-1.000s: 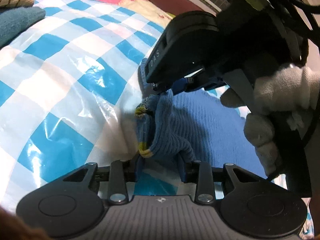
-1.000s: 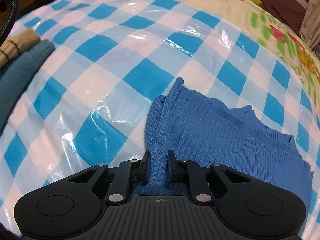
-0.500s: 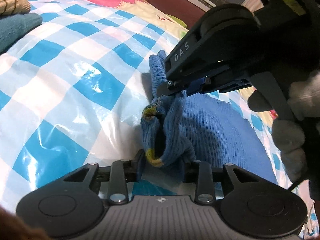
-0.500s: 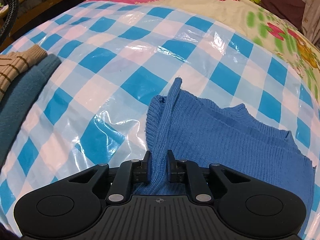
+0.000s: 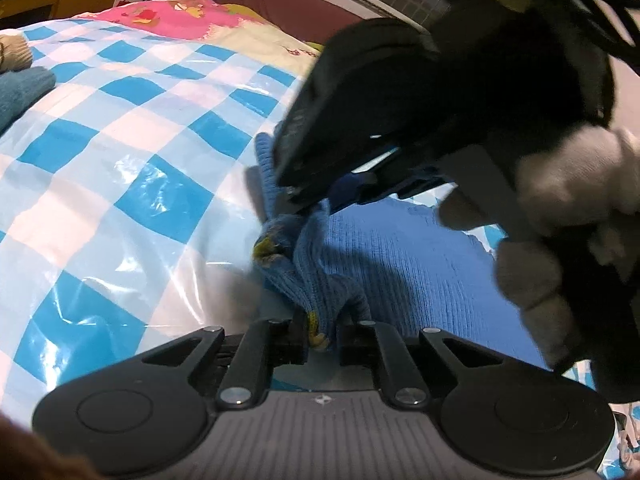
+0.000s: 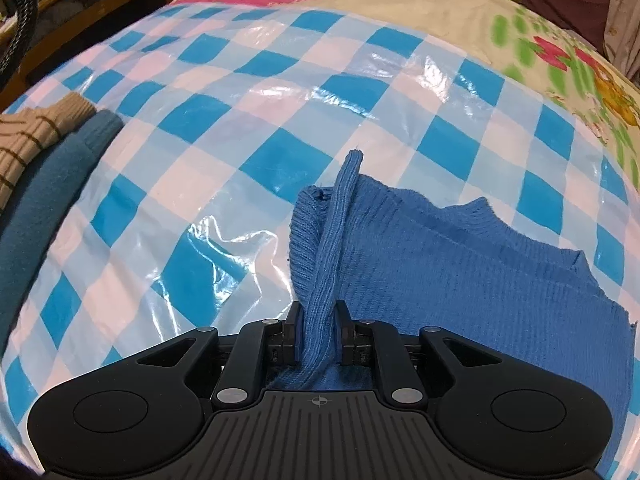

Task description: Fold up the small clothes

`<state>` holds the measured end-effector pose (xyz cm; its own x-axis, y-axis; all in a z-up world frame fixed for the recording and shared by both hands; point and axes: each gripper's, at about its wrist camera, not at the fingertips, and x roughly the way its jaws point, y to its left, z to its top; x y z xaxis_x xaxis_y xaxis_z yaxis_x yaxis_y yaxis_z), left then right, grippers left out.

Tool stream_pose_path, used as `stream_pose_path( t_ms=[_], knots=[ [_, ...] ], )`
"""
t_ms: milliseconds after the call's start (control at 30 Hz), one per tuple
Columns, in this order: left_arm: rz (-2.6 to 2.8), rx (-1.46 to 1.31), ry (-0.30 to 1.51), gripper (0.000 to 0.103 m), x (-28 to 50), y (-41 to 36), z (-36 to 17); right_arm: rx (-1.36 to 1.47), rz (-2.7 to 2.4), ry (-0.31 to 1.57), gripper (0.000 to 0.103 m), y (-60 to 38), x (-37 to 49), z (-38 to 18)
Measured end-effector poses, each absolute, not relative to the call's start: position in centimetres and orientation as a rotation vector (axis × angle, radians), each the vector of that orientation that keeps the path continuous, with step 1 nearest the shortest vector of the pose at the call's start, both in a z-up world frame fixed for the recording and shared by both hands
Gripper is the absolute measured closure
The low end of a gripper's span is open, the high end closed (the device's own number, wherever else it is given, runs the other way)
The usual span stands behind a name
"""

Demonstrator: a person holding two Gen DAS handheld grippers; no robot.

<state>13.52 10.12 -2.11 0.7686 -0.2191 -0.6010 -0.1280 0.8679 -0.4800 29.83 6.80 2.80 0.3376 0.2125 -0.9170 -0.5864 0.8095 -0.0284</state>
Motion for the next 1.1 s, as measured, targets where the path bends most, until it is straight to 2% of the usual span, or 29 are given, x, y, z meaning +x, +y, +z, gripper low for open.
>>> stream_pose_path(
  t_ms=[67, 200, 367, 433, 500, 600, 1100],
  knots=[
    [-0.057, -0.534, 0.701, 0.087, 13.4, 10.1, -2.1, -0.413, 0.528, 1.115, 0.082, 7.6, 29.8, 2.4],
    [-0.067, -0.553, 0.7, 0.087, 13.1, 10.5, -2.1, -0.46, 0.519, 1.153, 0.061, 9.3, 30.1, 1.3],
    [-0.078, -0.542, 0.699, 0.087, 12.7, 10.6, -2.1, -0.585, 0.493, 1.14, 0.059, 11.0, 30.2, 0.1],
    [-0.077, -0.534, 0.701, 0.087, 12.6, 10.6, -2.1, -0.589, 0.484, 1.144, 0.062, 11.0, 30.6, -0.1],
    [-0.076, -0.529, 0.702, 0.087, 13.0, 10.3, -2.2, -0.587, 0.48, 1.133, 0.074, 10.6, 30.6, 0.1],
    [-0.074, -0.52, 0.699, 0.087, 13.4, 9.9, -1.9, -0.576, 0.493, 1.113, 0.085, 10.0, 30.4, 0.7],
    [-0.16, -0.453, 0.652, 0.087, 14.1, 5.5, 2.1, -0.339, 0.548, 1.034, 0.088, 2.7, 30.6, 6.5]
  ],
)
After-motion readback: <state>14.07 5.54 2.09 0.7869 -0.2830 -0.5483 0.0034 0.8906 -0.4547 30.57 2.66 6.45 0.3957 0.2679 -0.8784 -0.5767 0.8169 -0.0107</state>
